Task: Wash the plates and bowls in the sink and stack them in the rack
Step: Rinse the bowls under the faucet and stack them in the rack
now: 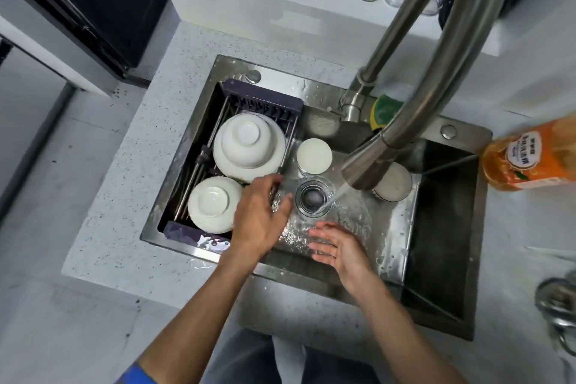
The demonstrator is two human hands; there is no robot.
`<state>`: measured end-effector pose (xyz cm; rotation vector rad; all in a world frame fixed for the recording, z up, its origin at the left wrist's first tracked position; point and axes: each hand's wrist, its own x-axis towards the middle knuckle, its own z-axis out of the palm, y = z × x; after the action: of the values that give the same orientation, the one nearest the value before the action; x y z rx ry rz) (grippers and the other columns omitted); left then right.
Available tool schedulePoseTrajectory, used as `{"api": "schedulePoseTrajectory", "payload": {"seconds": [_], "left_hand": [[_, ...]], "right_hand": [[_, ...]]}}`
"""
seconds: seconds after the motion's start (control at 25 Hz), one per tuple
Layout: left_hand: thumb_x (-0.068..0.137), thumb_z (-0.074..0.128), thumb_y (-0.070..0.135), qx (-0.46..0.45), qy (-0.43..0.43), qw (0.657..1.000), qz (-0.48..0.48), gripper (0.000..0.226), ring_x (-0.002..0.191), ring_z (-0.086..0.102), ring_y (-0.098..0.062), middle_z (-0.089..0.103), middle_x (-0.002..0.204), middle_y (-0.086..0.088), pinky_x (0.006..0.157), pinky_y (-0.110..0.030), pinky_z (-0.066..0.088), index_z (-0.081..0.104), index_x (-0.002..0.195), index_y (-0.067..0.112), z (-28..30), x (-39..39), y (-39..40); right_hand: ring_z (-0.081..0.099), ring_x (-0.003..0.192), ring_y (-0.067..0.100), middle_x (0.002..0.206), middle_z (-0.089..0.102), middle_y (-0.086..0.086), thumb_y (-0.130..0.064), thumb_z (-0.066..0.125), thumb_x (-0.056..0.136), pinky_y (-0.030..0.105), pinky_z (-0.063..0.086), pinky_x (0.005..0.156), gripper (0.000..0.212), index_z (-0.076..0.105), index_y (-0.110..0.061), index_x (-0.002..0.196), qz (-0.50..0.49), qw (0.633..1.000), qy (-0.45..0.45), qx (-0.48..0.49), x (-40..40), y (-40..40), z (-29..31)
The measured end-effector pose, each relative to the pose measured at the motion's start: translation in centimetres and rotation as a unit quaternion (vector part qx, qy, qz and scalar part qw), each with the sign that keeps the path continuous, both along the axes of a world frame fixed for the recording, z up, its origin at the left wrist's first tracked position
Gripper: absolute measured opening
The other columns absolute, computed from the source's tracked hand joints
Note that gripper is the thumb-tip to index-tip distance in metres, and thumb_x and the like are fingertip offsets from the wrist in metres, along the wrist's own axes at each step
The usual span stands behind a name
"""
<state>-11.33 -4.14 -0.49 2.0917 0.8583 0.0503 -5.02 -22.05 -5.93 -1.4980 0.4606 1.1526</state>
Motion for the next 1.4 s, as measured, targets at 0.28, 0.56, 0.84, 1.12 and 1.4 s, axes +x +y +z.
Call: {"api": "schedulePoseTrajectory", "payload": {"seconds": [0.28,0.56,0.84,1.12,1.4], "left_hand": [[0.095,0.065,0.017,-0.362,0.048,0.92,0.14,0.009,0.084,0.062,-0.017,0.073,0.097,-0.007,0.079,-0.033,0.051,0.07,0.093,0.009,-4.5,5.9,-6.0],[0.094,0.063,0.007,-0.368,0.06,0.919,0.127,0.009,0.085,0.062,-0.009,0.071,0.097,0.001,0.09,-0.027,0.048,0.066,0.086,0.009,-7.4,6.7,-5.6],[0.094,0.062,0.005,-0.373,0.047,0.915,0.144,0.018,0.076,0.06,-0.006,0.067,0.083,0.005,0.087,-0.027,0.046,0.066,0.083,0.019,-7.9,5.5,-4.6],[0.092,0.06,-0.002,-0.322,0.023,0.925,0.201,0.02,0.08,0.058,-0.005,0.064,0.094,0.004,0.064,-0.001,0.043,0.063,0.104,0.014,-6.2,3.9,-3.7],[0.093,0.057,0.001,-0.406,0.035,0.876,0.26,0.018,0.069,0.054,-0.01,0.062,0.092,-0.003,0.058,-0.018,0.045,0.063,0.106,0.013,-4.0,3.4,-3.7]], "right_hand": [[0.065,0.094,0.026,0.118,0.067,0.007,-0.024,0.06,0.09,0.031,0.047,0.077,0.031,0.064,-0.017,0.12,0.207,0.893,-0.232,-0.324,9.3,-5.8,-7.7],[0.056,0.118,0.037,0.147,0.04,0.014,-0.044,0.045,0.08,0.038,0.048,0.096,0.061,0.06,-0.006,0.125,0.484,0.754,-0.233,-0.379,16.0,-6.4,-14.8],[0.059,0.089,0.017,0.114,0.056,0.002,-0.006,0.072,0.084,0.019,0.048,0.07,0.021,0.064,-0.007,0.103,0.228,0.901,-0.27,-0.251,11.6,-2.8,-12.1],[0.064,0.1,0.015,0.109,0.069,-0.001,0.002,0.068,0.084,0.029,0.05,0.094,0.032,0.07,-0.018,0.108,0.116,0.983,-0.139,-0.02,1.6,3.0,-3.7],[0.062,0.087,0.028,0.093,0.062,0.005,-0.008,0.053,0.085,0.036,0.049,0.072,0.009,0.061,-0.011,0.086,0.411,0.78,-0.415,-0.224,-0.7,2.1,1.5]]}}
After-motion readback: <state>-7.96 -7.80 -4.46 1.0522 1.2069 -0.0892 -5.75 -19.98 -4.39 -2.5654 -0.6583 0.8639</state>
